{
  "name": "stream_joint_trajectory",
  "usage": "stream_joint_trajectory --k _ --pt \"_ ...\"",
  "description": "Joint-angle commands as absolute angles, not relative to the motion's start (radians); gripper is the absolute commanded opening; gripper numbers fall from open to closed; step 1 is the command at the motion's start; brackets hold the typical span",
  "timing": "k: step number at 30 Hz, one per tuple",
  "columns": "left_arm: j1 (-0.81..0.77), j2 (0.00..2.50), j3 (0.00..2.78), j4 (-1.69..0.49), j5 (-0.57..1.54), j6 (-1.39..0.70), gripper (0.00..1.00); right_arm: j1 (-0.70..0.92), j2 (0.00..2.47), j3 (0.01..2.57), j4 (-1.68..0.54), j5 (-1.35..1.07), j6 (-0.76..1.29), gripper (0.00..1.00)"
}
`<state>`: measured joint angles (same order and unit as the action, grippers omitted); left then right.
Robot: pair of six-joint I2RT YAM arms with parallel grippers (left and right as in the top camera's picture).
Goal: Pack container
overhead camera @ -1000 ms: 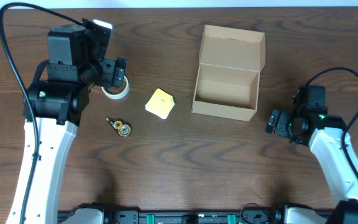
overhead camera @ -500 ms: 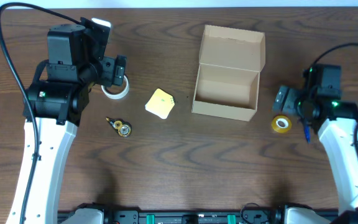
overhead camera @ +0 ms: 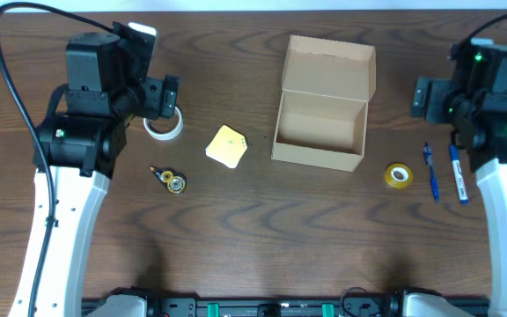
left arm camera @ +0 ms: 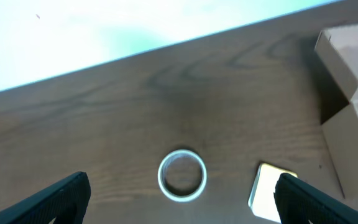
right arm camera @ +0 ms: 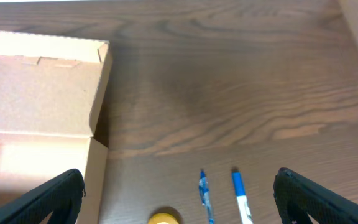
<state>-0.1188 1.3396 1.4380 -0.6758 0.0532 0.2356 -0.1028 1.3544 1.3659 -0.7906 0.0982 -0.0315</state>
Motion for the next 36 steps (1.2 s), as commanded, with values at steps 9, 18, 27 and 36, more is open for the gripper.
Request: stream_joint_trajectory --k 9,18,27,36 --pt "-0.118 1.347 1.437 -0.516 0.07 0.205 0.96 -0.109 1.354 1.572 -0.987 0.117 -0.095 0.99" --pt "-0.118 1.347 1.437 -0.541 0.072 0.02 0.95 -0.109 1.354 1.576 -0.996 0.135 -0.114 0.98" --pt "-0.118 1.347 1.437 -0.571 0.071 0.018 0.96 -0.109 1.354 1.576 -0.982 0.135 -0.113 0.98" --pt "-0.09 1.457 1.437 -0.655 -0.241 -0.067 0.95 -0.109 1.354 1.576 -0.981 0.134 -0.113 0.98"
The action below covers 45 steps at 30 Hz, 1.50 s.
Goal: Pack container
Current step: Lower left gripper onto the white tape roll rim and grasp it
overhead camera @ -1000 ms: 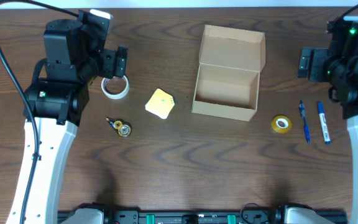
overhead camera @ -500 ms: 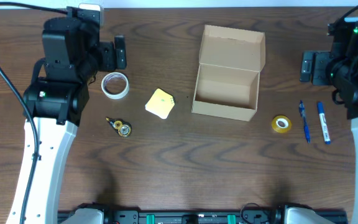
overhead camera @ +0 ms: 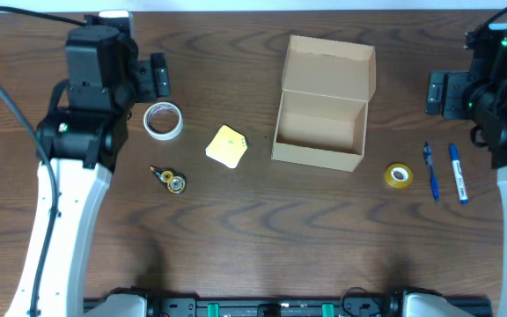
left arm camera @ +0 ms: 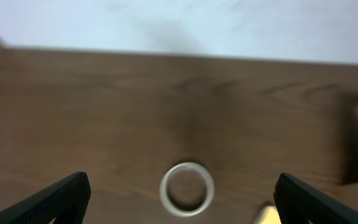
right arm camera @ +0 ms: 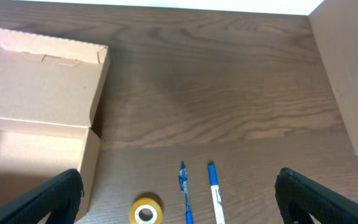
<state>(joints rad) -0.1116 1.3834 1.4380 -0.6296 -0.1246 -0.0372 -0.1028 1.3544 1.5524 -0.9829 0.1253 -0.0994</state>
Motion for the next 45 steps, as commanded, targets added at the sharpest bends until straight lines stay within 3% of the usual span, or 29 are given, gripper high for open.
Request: stream_joint_trajectory --k 1,4,14,17,18,27,36,41,45 --pt "-0.083 1.484 1.437 -0.666 -0.234 -0.067 0.96 -0.109 1.354 1.576 -0.98 0.134 -0.113 0.98" --pt "-0.051 1.597 1.437 -0.705 -0.104 -0.068 1.0 -0.109 1.354 1.576 -0.98 0.135 -0.113 0.98" --pt "0.01 1.698 1.441 -0.748 0.134 -0.158 1.0 -0.109 1.354 1.576 -0.984 0.134 -0.113 0.98" --pt "0.038 1.72 1.453 -0.765 0.186 -0.21 0.83 -0.109 1.354 1.576 -0.982 0.131 -0.113 0.98" --pt "0.041 1.742 1.465 -0.781 0.206 -0.205 0.82 -0.109 1.354 1.576 -0.982 0.13 -0.113 0.98" --pt "-0.002 2.009 1.774 -1.05 0.195 -0.072 0.88 -0.103 1.354 1.576 -0.991 0.123 -0.109 0.98" --pt "-0.016 2.139 1.83 -1.087 0.15 -0.067 0.91 -0.103 1.354 1.576 -1.0 0.123 -0.109 0.98" --pt "-0.036 2.219 1.83 -1.1 0.15 -0.066 0.86 -0.103 1.354 1.576 -1.0 0.123 -0.109 0.98" --pt "-0.068 2.235 1.83 -1.078 0.147 -0.075 0.75 -0.103 1.354 1.576 -1.0 0.123 -0.109 0.99"
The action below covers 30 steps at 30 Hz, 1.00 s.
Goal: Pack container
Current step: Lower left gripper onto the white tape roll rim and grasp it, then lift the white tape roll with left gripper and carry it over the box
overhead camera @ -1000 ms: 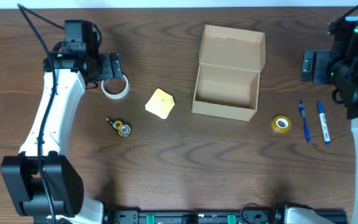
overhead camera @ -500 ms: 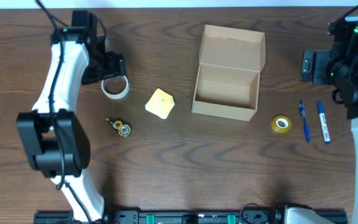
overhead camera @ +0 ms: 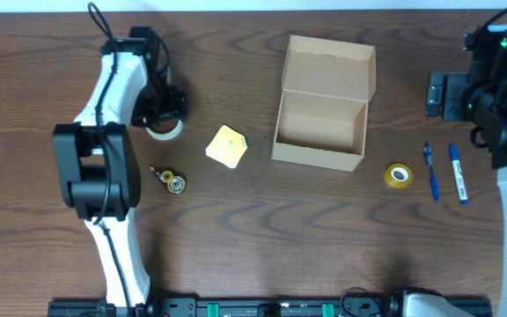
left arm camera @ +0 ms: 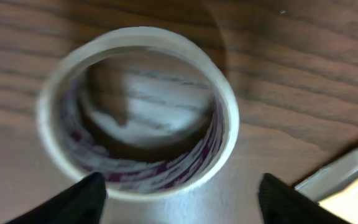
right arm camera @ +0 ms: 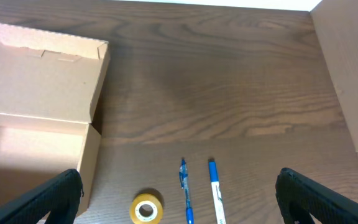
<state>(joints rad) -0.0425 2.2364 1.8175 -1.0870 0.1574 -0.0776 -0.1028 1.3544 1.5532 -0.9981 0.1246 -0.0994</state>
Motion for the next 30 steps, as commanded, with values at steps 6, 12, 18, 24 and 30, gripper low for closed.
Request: stream_joint_trajectory --k 6,12,18,24,30 --pt "-0.136 2.236 1.83 -1.023 0.067 -0.117 0.74 -0.103 1.354 1.576 -1.011 0.123 -0.11 0.99" --pt "-0.149 2.236 1.826 -1.002 0.033 -0.117 0.63 -0.103 1.354 1.576 -1.011 0.123 -0.11 0.99" --pt "-0.138 2.236 1.819 -0.999 0.022 -0.131 0.73 -0.103 1.354 1.576 -1.015 0.123 -0.11 0.99" --pt "-0.138 2.236 1.792 -0.962 0.019 -0.156 0.7 -0.103 1.354 1.576 -1.023 0.123 -0.11 0.99" --pt "-0.138 2.236 1.717 -0.91 0.023 -0.211 0.65 -0.103 1.354 1.576 -1.023 0.123 -0.11 0.99"
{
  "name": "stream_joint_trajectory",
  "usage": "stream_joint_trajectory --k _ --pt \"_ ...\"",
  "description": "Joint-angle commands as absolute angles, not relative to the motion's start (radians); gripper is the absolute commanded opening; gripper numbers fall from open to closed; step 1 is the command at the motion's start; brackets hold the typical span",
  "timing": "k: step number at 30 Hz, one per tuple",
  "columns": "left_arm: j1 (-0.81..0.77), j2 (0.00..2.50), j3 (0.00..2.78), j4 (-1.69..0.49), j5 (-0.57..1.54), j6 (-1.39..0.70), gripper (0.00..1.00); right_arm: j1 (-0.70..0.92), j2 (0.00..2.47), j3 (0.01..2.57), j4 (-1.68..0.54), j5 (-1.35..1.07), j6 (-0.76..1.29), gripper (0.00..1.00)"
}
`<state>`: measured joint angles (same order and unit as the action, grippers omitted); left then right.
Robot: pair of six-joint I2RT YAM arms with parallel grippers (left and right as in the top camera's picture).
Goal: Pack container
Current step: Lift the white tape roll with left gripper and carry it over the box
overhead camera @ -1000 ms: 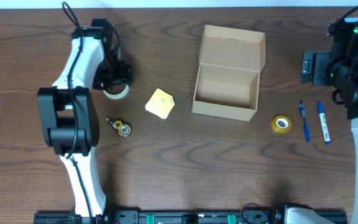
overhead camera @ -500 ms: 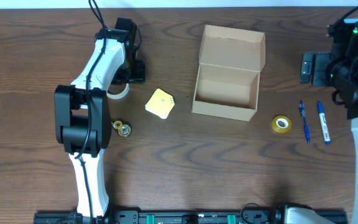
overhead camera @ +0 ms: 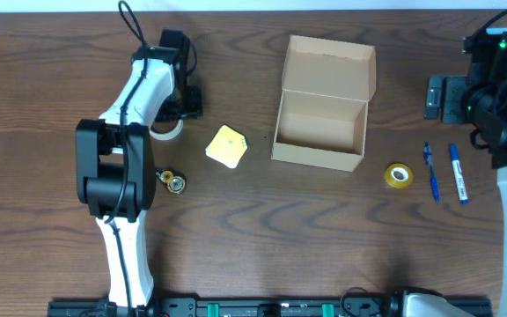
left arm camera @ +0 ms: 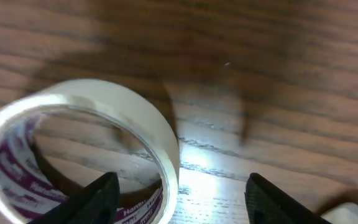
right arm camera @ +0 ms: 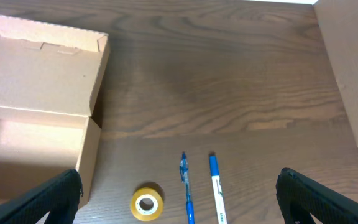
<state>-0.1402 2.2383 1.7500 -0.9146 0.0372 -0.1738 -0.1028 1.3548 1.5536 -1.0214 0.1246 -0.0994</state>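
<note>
An open cardboard box (overhead camera: 322,114) stands at the back middle of the table. The white tape roll (overhead camera: 161,129) lies left of it; in the left wrist view the roll (left arm camera: 86,155) fills the lower left. My left gripper (left arm camera: 179,202) is low and open, one finger (left arm camera: 95,199) inside the roll's hole and the other finger (left arm camera: 272,196) outside on bare wood. My right gripper (right arm camera: 180,204) hangs open high above a yellow tape roll (right arm camera: 146,203) and two blue pens (right arm camera: 186,186). A yellow sticky pad (overhead camera: 226,145) lies between roll and box.
A small yellow-and-black item (overhead camera: 172,181) lies in front of the white roll. The box's lid flap (right arm camera: 39,68) stands up at its far side. The yellow tape (overhead camera: 399,174) and pens (overhead camera: 444,173) sit right of the box, near the right arm's base.
My left gripper has shifted right: the white roll was centred between the fingers and now lies to the left, with its right wall between them. The right arm has barely moved.
At first my left gripper hung open high over the white roll, and the right one open over the pens. Both then sat a little further back. Later the left gripper was low, close over the roll, and now it straddles the roll's right wall.
</note>
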Motion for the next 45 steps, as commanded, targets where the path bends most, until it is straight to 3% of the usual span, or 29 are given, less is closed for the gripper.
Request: stream_joint_trajectory --k 1,9,10,11,12,16,28,39,45 --pt "-0.138 2.236 1.71 -0.905 0.03 -0.212 0.64 -0.103 1.354 1.576 -1.023 0.123 -0.11 0.99" --pt "-0.138 2.236 1.705 -0.903 0.035 -0.219 0.48 -0.103 1.354 1.576 -1.025 0.123 -0.11 0.99" --pt "-0.138 2.236 1.705 -0.904 0.034 -0.224 0.42 -0.103 1.354 1.576 -1.025 0.123 -0.11 0.99" --pt "-0.138 2.236 1.705 -0.904 0.034 -0.228 0.29 -0.103 1.354 1.576 -1.025 0.123 -0.11 0.99" --pt "-0.138 2.236 1.705 -0.904 0.034 -0.241 0.21 -0.103 1.354 1.576 -1.025 0.123 -0.109 0.99" --pt "-0.138 2.236 1.705 -0.91 0.034 -0.251 0.07 -0.103 1.354 1.576 -1.027 0.123 -0.109 0.99" --pt "-0.138 2.202 1.715 -0.942 0.006 -0.25 0.06 -0.09 1.354 1.575 -1.03 0.12 -0.11 0.99" --pt "-0.144 1.963 1.779 -0.971 -0.007 -0.221 0.06 -0.09 1.354 1.575 -1.025 0.12 -0.11 0.99" --pt "-0.253 1.889 1.832 -0.95 -0.015 -0.177 0.06 -0.09 1.356 1.575 -1.024 0.119 -0.109 0.99"
